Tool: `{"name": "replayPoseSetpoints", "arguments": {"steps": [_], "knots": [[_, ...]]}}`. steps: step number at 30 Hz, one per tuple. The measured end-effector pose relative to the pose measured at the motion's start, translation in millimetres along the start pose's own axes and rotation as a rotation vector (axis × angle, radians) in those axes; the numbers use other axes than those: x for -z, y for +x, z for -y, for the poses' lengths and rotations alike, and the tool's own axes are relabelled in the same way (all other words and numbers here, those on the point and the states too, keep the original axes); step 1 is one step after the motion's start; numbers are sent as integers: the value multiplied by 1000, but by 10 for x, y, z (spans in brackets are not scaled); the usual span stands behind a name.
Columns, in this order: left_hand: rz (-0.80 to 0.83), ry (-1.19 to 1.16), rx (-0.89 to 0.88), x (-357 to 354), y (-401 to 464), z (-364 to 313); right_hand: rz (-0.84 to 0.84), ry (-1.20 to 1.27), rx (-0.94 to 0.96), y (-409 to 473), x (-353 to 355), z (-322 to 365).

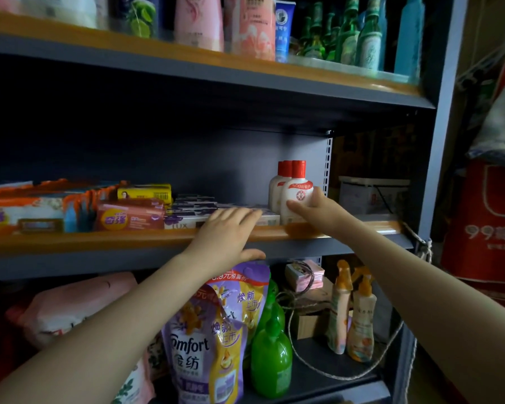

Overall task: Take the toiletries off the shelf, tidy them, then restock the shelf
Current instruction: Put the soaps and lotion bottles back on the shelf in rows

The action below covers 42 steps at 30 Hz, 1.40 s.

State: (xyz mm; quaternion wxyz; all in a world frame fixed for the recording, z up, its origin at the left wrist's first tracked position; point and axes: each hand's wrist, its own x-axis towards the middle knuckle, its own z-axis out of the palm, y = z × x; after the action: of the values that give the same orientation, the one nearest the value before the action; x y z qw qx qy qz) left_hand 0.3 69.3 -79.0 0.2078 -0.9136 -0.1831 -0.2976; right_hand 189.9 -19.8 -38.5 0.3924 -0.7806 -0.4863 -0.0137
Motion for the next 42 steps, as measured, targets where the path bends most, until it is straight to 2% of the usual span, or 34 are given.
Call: {"name": "replayPoseSetpoints", "arguments": {"steps": [5,9,11,14,19,25,28,33,38,42], "knots": [[21,-16,3,32,13,17,-51,-98,-5,-33,-71,-27],[46,-53,47,84,90,3,-179,7,56,-42,-104,-2],[61,-163,131,153,256,-5,-190,26,79,-36,-96,-12],[202,-339,239,231,576,-48,-174,76,104,-31,-25,-72],[345,-369,285,164,807,-116,-151,24,184,-42,146,-174],[336,-391,260,108,818,-121,-118,-126,223,-46,153,-152],[313,-386,238,91,812,-184,-166,-263,257,-67,87,-133],[261,-159,221,78,811,-286,-202,-282,265,-51,54,-123],[128,179,66,115,807,-395,-173,-298,206,-73,123,-178],[-14,104,102,145,651,-269,-269,-290,195,-209,186,-187]]}}
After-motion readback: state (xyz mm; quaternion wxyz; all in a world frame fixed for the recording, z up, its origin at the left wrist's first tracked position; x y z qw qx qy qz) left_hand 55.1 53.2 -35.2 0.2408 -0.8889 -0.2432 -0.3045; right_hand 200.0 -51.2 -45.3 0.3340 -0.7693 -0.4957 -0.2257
